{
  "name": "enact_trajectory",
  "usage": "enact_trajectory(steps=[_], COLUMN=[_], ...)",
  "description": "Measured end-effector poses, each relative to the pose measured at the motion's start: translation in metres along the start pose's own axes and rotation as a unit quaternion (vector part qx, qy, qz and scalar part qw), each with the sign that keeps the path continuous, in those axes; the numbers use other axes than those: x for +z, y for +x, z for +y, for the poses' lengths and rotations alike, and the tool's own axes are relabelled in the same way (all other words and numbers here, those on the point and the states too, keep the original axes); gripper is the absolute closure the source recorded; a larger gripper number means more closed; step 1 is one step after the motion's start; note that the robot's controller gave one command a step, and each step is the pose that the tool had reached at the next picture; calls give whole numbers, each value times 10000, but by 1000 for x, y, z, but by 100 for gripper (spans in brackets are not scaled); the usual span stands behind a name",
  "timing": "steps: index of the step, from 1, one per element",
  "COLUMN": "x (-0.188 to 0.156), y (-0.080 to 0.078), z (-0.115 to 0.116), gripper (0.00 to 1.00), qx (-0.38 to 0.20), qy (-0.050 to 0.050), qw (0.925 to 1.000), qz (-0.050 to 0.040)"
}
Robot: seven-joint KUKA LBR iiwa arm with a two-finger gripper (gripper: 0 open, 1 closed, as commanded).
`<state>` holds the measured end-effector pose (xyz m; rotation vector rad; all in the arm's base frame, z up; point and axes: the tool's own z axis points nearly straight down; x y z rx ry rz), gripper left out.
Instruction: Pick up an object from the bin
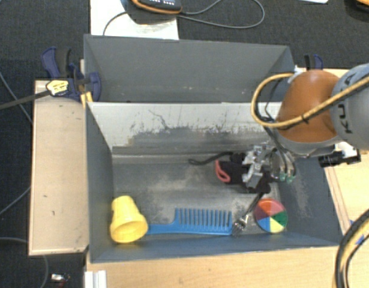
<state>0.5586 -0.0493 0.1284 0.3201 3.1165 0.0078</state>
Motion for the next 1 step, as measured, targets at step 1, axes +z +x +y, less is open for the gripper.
enact_trajectory(steps=[1], x=[-74], y=[6], z=[6], gripper=[100], qx=[-50], qy=[2], qw=[10000], qz=[26])
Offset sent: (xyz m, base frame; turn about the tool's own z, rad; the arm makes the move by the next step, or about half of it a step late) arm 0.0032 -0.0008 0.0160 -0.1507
